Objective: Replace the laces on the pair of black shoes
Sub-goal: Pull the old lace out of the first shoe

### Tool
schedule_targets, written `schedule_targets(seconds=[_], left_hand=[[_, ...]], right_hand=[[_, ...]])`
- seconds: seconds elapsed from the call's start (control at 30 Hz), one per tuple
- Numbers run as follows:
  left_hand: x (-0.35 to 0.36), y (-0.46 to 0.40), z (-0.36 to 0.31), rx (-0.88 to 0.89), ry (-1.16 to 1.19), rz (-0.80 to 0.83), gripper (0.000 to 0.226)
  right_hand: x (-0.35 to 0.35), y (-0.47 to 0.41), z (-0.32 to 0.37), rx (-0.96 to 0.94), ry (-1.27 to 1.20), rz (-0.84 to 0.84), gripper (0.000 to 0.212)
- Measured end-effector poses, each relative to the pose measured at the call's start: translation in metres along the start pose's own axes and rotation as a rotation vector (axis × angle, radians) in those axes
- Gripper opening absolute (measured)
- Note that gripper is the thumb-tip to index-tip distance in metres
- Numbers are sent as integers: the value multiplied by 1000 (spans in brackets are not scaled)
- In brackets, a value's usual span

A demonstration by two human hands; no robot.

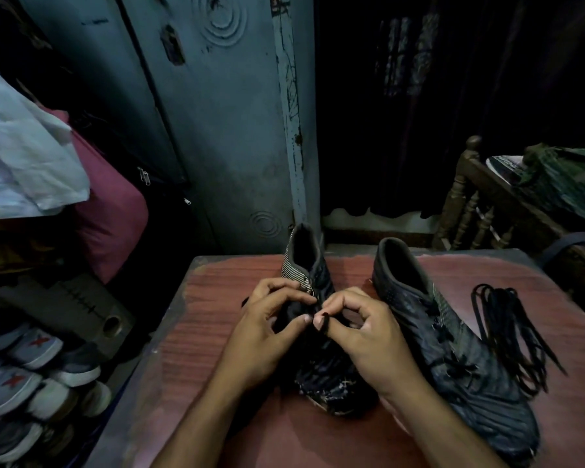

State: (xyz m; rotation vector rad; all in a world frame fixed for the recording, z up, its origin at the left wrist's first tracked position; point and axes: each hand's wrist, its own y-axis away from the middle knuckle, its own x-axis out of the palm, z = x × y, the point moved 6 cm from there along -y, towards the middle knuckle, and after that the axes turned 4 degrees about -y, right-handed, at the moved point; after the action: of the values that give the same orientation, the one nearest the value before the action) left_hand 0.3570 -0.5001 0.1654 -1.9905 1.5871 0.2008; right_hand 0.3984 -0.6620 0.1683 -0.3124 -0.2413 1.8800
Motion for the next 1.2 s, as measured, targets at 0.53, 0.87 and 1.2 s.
schedule_targets(seconds=[0.53,0.87,1.2], left_hand=[[-3,0,-6,-25,266,58,17],[-2,0,4,-14,-109,-86,26],[-2,0,4,25,-270,-46,42]], right_hand=[[-3,4,-1,104,126,-34,14],[-22,1,1,117,-155,-273,15],[-18,4,16,110,-405,-266,25]])
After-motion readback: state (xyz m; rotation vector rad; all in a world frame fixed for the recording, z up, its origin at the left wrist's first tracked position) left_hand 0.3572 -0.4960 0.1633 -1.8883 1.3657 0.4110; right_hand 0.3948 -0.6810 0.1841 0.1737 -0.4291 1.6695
